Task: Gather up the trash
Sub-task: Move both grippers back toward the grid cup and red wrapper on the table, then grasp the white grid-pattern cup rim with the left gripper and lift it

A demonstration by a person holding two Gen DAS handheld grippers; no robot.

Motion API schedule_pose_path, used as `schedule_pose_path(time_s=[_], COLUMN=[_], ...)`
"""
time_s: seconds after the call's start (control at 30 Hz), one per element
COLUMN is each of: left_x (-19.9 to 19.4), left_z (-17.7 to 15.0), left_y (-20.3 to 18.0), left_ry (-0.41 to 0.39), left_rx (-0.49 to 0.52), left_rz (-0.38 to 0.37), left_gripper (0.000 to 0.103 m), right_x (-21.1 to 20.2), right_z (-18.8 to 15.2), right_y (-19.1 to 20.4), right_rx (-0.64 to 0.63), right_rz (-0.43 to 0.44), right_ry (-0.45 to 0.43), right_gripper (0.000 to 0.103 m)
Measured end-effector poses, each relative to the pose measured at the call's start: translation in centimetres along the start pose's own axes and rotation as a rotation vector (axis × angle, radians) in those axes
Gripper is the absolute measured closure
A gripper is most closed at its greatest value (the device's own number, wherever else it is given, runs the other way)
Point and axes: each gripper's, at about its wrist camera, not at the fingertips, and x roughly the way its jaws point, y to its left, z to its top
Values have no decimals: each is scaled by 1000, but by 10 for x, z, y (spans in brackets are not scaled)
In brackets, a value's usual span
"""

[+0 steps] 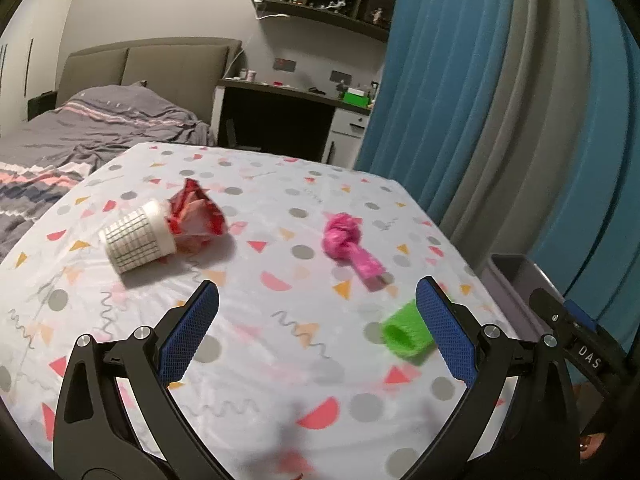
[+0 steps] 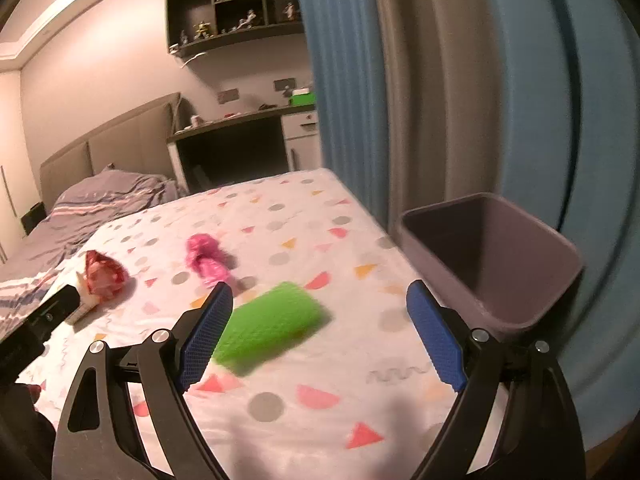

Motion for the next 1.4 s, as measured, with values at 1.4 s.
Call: schedule_pose_path(time_s=[1.4], left_x=[104], left_z=[41], left_y=[193], left_ry=[247], left_rx=[-78], left_rz=[-117], left_gripper=[25], right_x=[78], right_z=[-1], right_y=[204], right_rx=[-233], right_rz=[273], right_ry=[127], right_gripper=[17])
